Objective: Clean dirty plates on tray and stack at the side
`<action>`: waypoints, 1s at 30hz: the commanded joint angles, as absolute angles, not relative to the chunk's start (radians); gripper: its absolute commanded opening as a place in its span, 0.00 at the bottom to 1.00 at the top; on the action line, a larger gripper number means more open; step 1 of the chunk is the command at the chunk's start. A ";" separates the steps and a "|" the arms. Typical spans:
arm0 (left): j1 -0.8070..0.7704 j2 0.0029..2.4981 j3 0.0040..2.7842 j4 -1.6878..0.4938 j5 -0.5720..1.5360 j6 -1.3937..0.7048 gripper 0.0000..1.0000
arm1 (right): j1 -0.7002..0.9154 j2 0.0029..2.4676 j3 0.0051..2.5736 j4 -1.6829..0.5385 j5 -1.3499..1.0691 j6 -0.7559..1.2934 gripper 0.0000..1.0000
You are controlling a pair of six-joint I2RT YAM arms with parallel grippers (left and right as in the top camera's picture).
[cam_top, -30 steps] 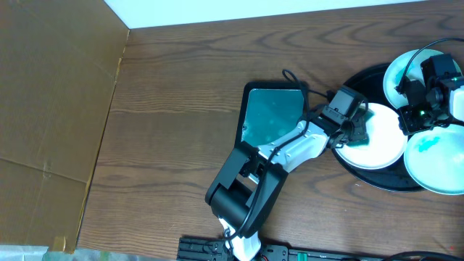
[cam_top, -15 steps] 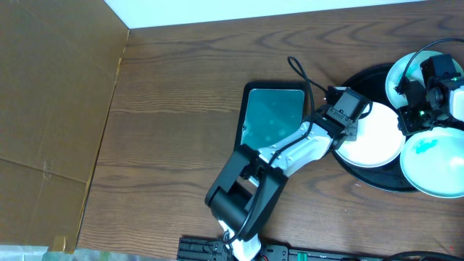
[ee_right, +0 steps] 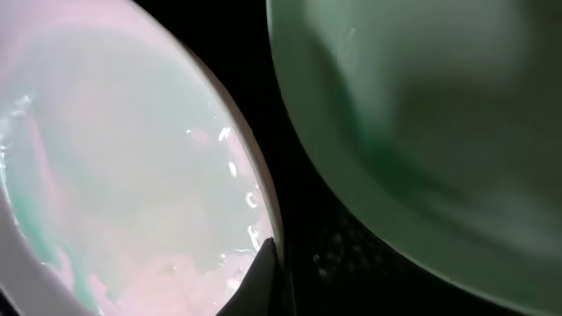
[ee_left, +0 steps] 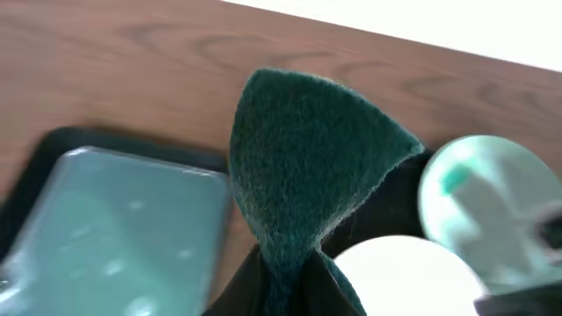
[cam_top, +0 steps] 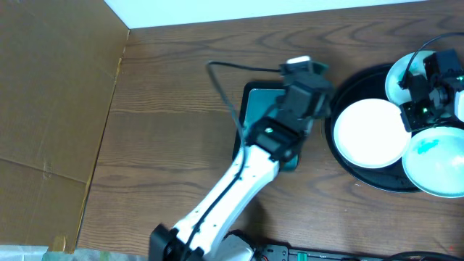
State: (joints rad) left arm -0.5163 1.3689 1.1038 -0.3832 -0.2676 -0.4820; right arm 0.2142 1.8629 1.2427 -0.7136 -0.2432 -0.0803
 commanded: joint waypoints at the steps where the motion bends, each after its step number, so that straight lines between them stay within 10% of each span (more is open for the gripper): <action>1: -0.443 1.356 1.104 -0.460 -0.289 -0.499 0.07 | 0.268 1.774 1.255 -0.718 -0.099 -0.075 0.01; 12: -0.205 1.358 1.104 -0.733 -0.288 -0.555 0.07 | 0.445 1.553 1.257 -0.675 0.571 -0.112 0.01; 30: -0.160 1.358 1.100 -0.785 -0.289 -0.555 0.07 | 0.737 1.470 1.257 -0.386 1.074 -0.860 0.01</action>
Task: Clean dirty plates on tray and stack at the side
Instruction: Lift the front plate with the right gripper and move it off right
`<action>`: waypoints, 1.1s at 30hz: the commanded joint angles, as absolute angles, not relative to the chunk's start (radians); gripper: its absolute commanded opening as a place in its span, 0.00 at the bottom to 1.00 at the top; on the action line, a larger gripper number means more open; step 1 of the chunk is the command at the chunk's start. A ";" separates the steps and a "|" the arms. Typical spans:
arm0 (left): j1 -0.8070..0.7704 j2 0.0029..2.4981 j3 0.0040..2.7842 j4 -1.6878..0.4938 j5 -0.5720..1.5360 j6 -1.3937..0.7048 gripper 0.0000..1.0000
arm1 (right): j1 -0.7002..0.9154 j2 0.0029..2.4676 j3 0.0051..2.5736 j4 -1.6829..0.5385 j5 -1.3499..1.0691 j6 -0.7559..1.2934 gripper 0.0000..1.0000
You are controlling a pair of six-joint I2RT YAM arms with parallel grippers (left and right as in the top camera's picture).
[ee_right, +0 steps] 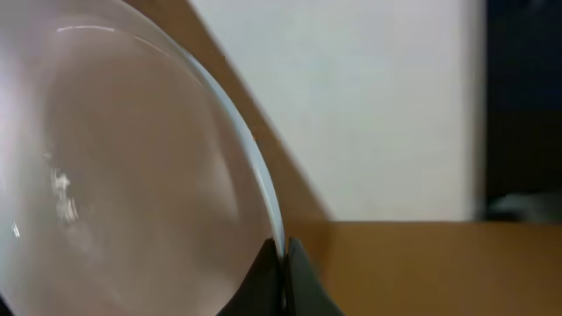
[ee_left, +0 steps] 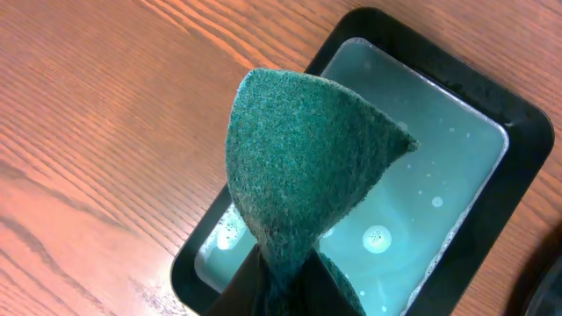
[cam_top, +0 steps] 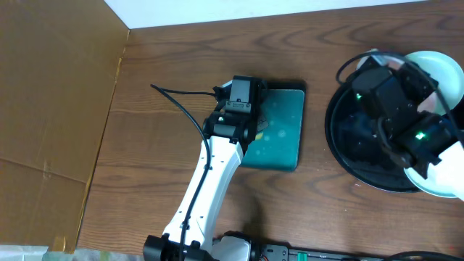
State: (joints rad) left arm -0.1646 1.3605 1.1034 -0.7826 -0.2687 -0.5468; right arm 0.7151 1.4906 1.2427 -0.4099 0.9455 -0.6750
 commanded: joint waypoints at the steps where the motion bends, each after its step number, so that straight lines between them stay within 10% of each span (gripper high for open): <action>1: -0.160 1.358 1.098 -0.785 -0.289 -0.555 0.07 | 0.745 1.470 1.257 -0.371 1.085 -0.893 0.01; 10: -0.160 1.358 1.084 -0.783 -0.289 -0.555 0.07 | 0.817 1.470 1.256 -0.310 1.182 -0.996 0.01; 15: -0.160 1.358 1.084 -0.775 -0.289 -0.556 0.07 | 0.751 1.473 1.253 -0.510 0.829 -0.564 0.01; 33: -0.160 1.358 1.084 -0.767 -0.289 -0.555 0.07 | -0.239 1.558 1.243 -0.529 -0.326 0.162 0.01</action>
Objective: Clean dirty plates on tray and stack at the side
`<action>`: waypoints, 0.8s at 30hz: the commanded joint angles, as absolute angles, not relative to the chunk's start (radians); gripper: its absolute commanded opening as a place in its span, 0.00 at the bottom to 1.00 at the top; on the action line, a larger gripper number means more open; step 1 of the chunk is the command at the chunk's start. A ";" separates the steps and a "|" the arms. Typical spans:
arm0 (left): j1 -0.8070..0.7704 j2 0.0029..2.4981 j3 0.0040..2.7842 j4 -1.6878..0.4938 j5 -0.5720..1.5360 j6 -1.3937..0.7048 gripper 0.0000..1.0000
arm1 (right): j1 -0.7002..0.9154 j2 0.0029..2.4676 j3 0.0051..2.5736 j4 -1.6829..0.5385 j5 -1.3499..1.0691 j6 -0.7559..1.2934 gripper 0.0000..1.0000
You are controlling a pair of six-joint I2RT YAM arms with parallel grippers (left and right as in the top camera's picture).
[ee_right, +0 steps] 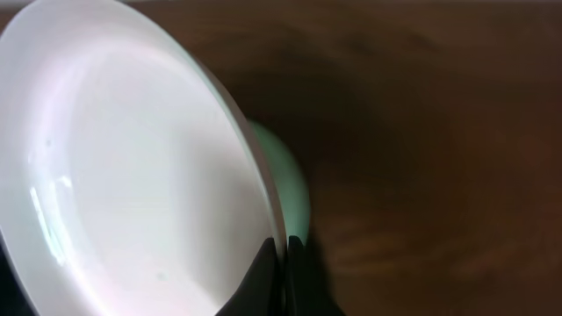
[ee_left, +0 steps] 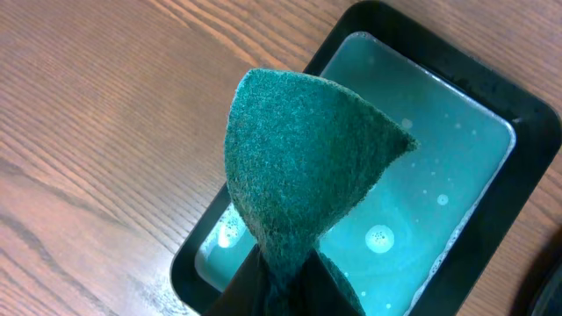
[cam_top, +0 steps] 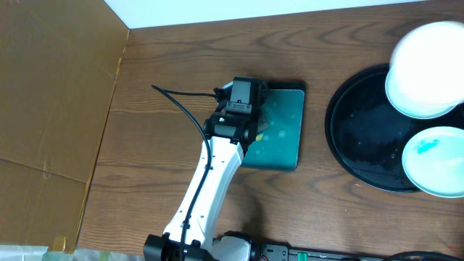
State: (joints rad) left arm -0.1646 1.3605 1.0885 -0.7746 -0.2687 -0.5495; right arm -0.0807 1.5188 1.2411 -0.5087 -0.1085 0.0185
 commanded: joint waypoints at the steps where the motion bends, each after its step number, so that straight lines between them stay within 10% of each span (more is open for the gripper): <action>1: -0.160 1.358 1.084 -0.765 -0.289 -0.556 0.07 | -0.295 1.575 1.243 -0.536 -0.332 0.181 0.01; 19: -0.160 1.358 1.084 -0.753 -0.289 -0.556 0.07 | -0.743 1.991 1.243 -0.424 -0.521 0.350 0.02; 24: -0.160 1.358 1.084 -0.747 -0.289 -0.556 0.07 | -0.731 1.979 1.247 -0.392 -0.528 0.364 0.47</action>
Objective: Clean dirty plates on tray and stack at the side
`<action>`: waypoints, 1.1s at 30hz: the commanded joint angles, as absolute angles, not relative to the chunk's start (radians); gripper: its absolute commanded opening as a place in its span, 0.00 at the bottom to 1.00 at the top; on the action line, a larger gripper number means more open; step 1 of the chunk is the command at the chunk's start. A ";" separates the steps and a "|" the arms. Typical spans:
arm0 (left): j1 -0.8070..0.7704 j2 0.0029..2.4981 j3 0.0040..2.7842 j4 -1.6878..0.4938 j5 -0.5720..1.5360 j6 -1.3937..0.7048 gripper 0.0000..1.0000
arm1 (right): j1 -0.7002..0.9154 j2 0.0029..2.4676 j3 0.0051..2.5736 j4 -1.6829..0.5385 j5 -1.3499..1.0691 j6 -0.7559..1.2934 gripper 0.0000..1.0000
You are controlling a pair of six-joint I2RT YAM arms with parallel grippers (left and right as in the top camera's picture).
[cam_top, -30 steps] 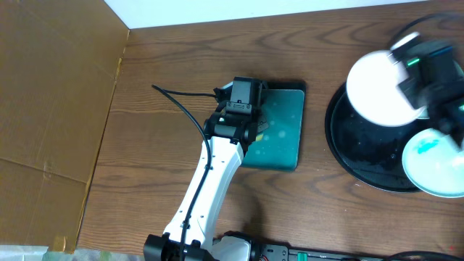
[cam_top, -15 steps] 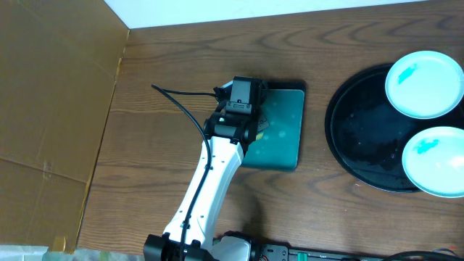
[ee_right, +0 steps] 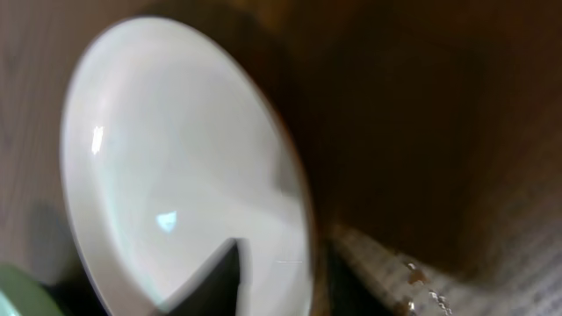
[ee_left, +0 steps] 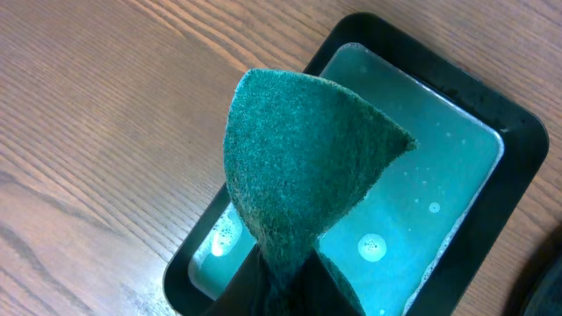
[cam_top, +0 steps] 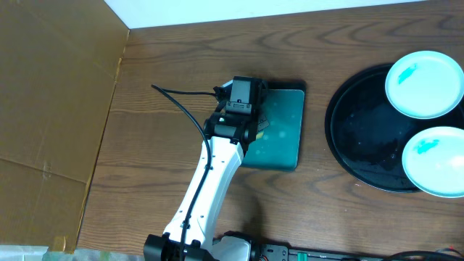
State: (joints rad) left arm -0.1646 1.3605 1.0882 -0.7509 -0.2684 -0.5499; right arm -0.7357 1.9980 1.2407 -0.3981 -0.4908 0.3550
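A round black tray (cam_top: 362,138) at the right holds two plates smeared with teal, one at the top (cam_top: 424,83) and one at the bottom (cam_top: 435,163). My left gripper (ee_left: 281,281) hangs over the teal wash basin (ee_left: 421,219), shut on a folded green sponge (ee_left: 307,167). My right arm is outside the overhead view. In the blurred right wrist view, a clean white plate (ee_right: 176,175) lies over brown wood. The right gripper (ee_right: 281,254) is open, with the plate's rim between its parted fingers.
The basin (cam_top: 283,130) sits mid-table with the left arm stretched over its left side. A cardboard wall (cam_top: 51,109) closes off the left. A pale green edge (ee_right: 22,303) shows at the bottom left of the right wrist view.
The white plate was held over the tray's upper right and has left the overhead view. The right fingers, then pinched on its rim, now stand apart. The left arm has not moved.
The left gripper held the sponge by the white plate on the tray, with the right gripper at its rim. Then the left was back over the basin and the right held the plate raised. It is now off to the right, with the fingers parted.
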 commanded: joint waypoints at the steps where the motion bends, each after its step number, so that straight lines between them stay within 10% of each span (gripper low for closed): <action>1: -0.160 1.358 1.084 -0.748 -0.289 -0.556 0.07 | -0.731 1.967 1.249 -0.396 -0.529 0.371 0.58; 17: -0.160 1.359 1.084 -0.735 -0.289 -0.556 0.07 | -0.376 1.561 1.249 -0.387 -0.392 0.112 0.81; 21: -0.160 1.359 1.084 -0.735 -0.289 -0.556 0.07 | -0.205 1.630 1.247 -0.454 -0.137 0.264 0.60; 33: -0.160 1.359 1.084 -0.736 -0.288 -0.556 0.07 | 0.044 1.901 1.247 -0.487 -0.088 0.633 0.73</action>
State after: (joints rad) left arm -0.1646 1.3605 1.0878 -0.7357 -0.2684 -0.5499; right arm 0.0086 1.8729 1.2537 -0.4843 -0.1246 0.5331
